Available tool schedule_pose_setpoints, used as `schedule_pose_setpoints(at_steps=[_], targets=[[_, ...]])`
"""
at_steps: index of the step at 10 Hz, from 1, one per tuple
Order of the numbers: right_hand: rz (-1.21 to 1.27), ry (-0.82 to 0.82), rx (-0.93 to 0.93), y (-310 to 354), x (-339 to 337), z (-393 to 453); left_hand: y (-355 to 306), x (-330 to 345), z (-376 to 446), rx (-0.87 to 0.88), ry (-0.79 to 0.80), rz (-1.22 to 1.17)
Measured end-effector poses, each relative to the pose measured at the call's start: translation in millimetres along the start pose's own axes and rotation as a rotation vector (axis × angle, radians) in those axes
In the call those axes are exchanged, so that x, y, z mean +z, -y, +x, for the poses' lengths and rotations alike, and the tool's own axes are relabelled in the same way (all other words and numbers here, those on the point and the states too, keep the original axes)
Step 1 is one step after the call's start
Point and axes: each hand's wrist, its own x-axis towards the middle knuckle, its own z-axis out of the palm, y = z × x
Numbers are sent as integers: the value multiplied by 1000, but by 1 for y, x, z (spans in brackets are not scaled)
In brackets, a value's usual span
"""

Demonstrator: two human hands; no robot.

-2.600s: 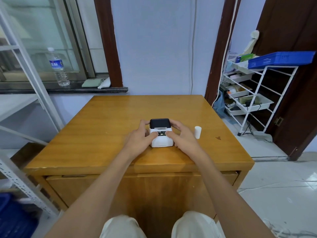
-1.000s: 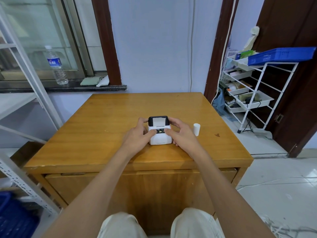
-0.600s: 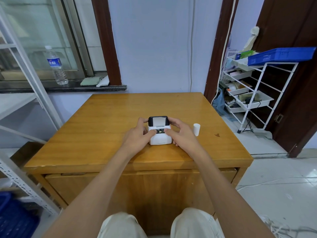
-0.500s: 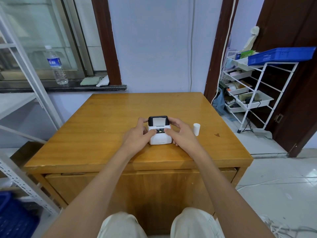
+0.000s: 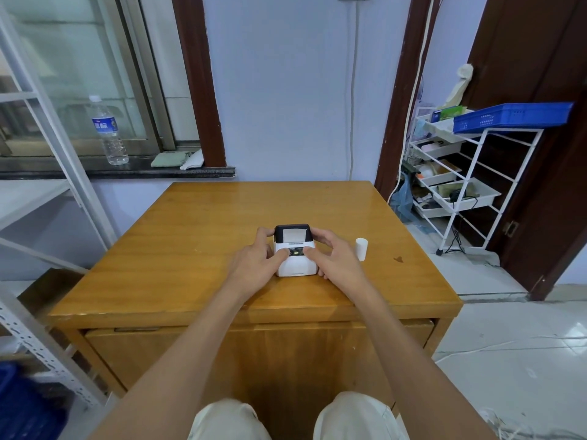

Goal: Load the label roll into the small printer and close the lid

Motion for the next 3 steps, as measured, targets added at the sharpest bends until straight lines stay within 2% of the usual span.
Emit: schedule_pose_setpoints(at_steps=[2, 3], targets=[[-12, -75, 24, 0, 3, -17, 1, 0, -8, -16, -29, -44], [123, -97, 178, 2, -5, -32, 7, 3, -25, -30, -156, -286]])
